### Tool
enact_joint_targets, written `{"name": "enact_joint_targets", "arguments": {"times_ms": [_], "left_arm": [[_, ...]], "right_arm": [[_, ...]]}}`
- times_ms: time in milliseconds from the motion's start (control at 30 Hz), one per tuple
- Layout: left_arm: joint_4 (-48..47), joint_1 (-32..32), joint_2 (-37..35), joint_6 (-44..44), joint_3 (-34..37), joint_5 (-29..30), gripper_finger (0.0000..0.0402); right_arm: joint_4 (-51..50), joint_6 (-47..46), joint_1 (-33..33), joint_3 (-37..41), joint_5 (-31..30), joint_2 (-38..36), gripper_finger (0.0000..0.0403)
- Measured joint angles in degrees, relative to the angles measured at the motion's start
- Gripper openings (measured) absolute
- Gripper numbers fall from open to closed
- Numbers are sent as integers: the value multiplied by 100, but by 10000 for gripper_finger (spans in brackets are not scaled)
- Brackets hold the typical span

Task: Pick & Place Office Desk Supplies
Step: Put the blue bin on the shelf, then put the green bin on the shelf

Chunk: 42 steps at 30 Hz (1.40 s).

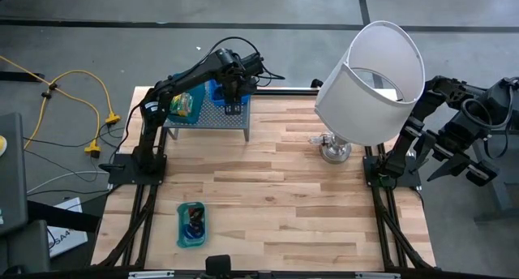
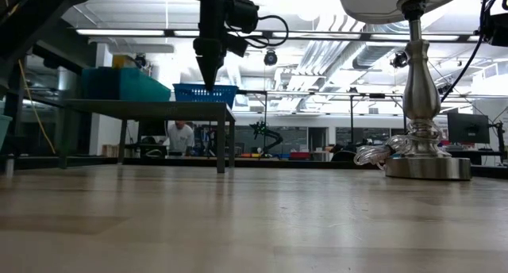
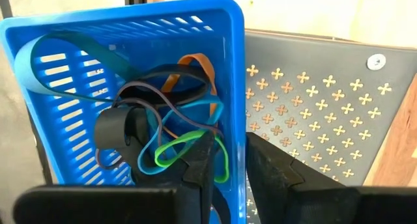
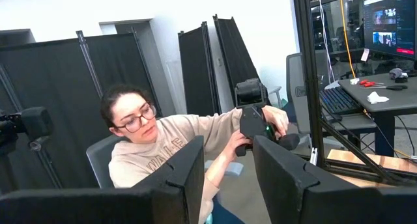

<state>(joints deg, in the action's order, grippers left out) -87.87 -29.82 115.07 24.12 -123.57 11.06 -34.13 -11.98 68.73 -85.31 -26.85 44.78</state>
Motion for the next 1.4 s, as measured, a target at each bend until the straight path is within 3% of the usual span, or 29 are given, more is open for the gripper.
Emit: {"name": "enact_joint_targets", "arguments": {"times_ms": [167,500,933,1400], "left_arm": [[0,0,0,-1,-1,-25,90],[-51,0,0,50,0,81,170],[-42,377,-461,-3,0,434,173],[-217,1087,-597,-1603,0,-127,173]], "right_arm": [[0,-1,1,0,0,1,120],[0,-1,1,1,-2,-1,120],[-1,-1,0,1,0,-1,120],[0,-1,2,1,-2,1,120]]}}
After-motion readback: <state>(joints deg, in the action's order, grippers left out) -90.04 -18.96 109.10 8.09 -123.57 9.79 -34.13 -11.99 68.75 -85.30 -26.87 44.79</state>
